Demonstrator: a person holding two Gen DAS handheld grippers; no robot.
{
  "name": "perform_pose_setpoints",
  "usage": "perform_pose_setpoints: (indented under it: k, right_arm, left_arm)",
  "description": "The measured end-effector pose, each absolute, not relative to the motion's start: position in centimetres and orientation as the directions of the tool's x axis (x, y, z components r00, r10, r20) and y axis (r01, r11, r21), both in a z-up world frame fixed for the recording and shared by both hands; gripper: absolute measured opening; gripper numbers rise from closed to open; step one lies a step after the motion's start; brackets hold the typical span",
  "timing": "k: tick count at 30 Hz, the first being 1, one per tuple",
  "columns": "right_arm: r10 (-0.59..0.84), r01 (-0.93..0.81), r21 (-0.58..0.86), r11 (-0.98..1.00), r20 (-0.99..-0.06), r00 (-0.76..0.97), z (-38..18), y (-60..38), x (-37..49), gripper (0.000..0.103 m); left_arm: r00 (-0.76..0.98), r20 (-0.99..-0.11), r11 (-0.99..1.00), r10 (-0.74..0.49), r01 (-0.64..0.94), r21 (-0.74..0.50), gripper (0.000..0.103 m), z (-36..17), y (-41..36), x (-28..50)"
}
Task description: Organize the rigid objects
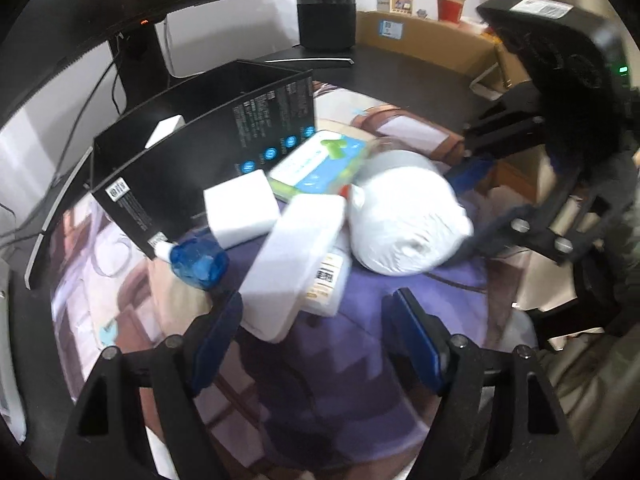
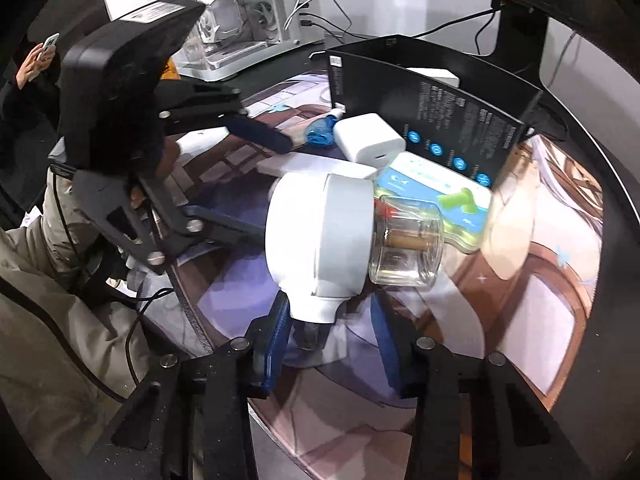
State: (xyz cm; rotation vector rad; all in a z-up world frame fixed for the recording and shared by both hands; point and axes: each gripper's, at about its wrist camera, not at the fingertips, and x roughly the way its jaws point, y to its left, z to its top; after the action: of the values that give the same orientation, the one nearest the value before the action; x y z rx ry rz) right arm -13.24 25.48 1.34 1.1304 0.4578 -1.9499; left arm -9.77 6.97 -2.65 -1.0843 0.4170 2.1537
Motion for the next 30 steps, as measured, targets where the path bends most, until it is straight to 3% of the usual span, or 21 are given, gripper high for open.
perform_pose_setpoints:
  k: [6,10,16,21,22,24,25,30]
  right_arm:
    - [-0.434,0.773,0.04,-0.633,-0.845,-0.313,1.9,26.8,-13.8,0.038]
    - [-0.422,0.759,0.02,-0.65,-0.841,-0.339,2.4,27.6,-13.9,0.038]
    - [-0.445,0.761,0.017,-0.649,-0.82,-0.361,3.7,27.9,-13.4,0.038]
    - [-0.448,0.768,0.029,-0.64,-0.826,-0.342,3.2,27.3,-13.4,0.038]
    - [-0.448,0.769,0.03,-0.638,-0.827,-0.339,3.1,27.2,-13.4,0.038]
    - [-0.446,0.771,0.028,-0.636,-0.829,-0.338,3.0,27.1,-13.3,0.038]
    - [-0.446,0.773,0.026,-0.634,-0.829,-0.338,3.0,27.1,-13.2,0.038]
    - [-0.468,0.786,0.023,-0.618,-0.814,-0.344,3.9,26.7,-12.1,0.038]
  left_arm:
    - [-0.343,-0.815,-0.662,0.467,-0.746,-0.065,0.064,-1.9,7.2,-8.0]
    - [-0.421,-0.791,-0.72,0.445,-0.693,-0.036,0.064,-1.2,6.7,-8.9]
    - [-0.371,-0.792,-0.751,0.486,-0.64,-0.161,0.064,-2.7,5.4,-11.5]
    - [-0.348,-0.808,-0.734,0.476,-0.663,-0.147,0.063,-3.2,6.1,-11.2]
    - [-0.363,-0.803,-0.734,0.473,-0.667,-0.131,0.06,-3.2,6.2,-11.0]
    - [-0.391,-0.808,-0.74,0.44,-0.668,-0.08,0.042,-3.1,6.4,-10.7]
    - [-0.393,-0.811,-0.738,0.434,-0.671,-0.07,0.028,-3.0,6.4,-10.6]
    - [-0.42,-0.816,-0.747,0.397,-0.664,-0.021,0.02,-3.1,6.0,-10.0]
